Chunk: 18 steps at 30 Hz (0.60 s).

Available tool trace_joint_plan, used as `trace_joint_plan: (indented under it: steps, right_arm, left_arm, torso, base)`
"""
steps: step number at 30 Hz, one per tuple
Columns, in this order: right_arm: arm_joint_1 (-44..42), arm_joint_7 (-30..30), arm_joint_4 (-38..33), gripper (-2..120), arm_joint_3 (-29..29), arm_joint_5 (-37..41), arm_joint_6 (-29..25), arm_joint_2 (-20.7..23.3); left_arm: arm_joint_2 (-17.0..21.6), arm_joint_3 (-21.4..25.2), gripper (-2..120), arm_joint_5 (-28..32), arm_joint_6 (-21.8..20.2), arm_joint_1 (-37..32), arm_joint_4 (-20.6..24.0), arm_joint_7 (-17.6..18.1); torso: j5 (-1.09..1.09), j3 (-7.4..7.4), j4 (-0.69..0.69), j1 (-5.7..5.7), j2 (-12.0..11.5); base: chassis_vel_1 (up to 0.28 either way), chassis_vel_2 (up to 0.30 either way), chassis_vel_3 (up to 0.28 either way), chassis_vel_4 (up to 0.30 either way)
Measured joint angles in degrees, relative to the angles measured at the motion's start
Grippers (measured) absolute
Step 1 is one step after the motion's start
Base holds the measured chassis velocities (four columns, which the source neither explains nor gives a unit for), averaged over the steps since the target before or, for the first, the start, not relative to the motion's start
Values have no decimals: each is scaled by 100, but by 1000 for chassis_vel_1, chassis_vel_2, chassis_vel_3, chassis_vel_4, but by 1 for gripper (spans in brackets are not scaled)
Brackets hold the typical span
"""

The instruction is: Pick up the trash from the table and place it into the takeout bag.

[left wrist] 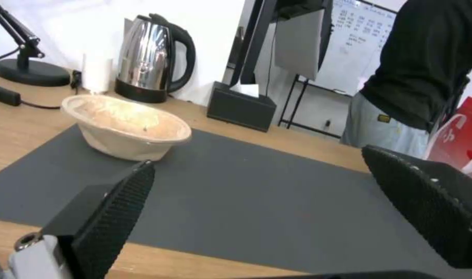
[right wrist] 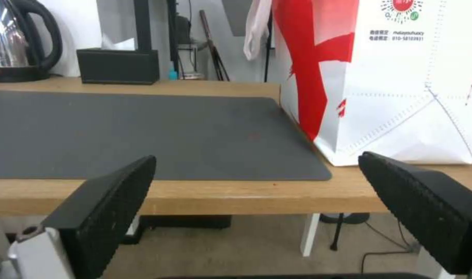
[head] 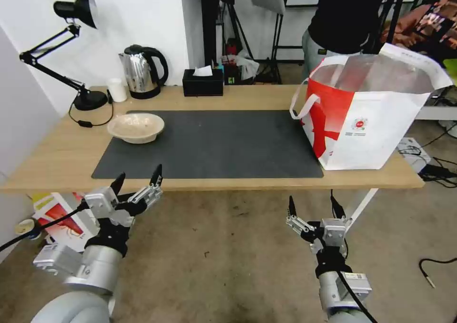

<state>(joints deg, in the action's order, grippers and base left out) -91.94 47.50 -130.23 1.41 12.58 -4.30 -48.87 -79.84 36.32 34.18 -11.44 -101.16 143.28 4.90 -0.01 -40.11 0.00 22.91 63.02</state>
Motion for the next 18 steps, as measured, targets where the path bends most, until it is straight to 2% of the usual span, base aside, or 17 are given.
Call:
trace_joint_plan:
  steps: [2,5,6,8,18]
  right_arm:
    - [0,0,0,100,0,0,0,0]
    - [0,0,0,100,0,0,0,0]
    - [0,0,0,100,0,0,0,0]
    - [0,0,0,100,0,0,0,0]
    - [0,0,0,100,0,0,0,0]
  left_arm:
    - [12,12,100,67,-10,10,7,13]
    - [150,155,100,748,-106,151,11,153]
    - [150,155,100,748,-106,151,11,153]
    - [232,239,100,1135,-159,231,11,238]
    - [352,389,100,1572,-242,345,11,404]
  torso:
    - [0,0,0,0,0]
    - [0,0,0,0,0]
    - [0,0,0,0,0]
    - [0,0,-1,0,0]
    - [1,0,0,1,0]
  base:
    - [0,0,0,0]
    - [0,0,0,0]
    - [0,0,0,0]
    - [0,0,0,0]
    - [0,0,0,0]
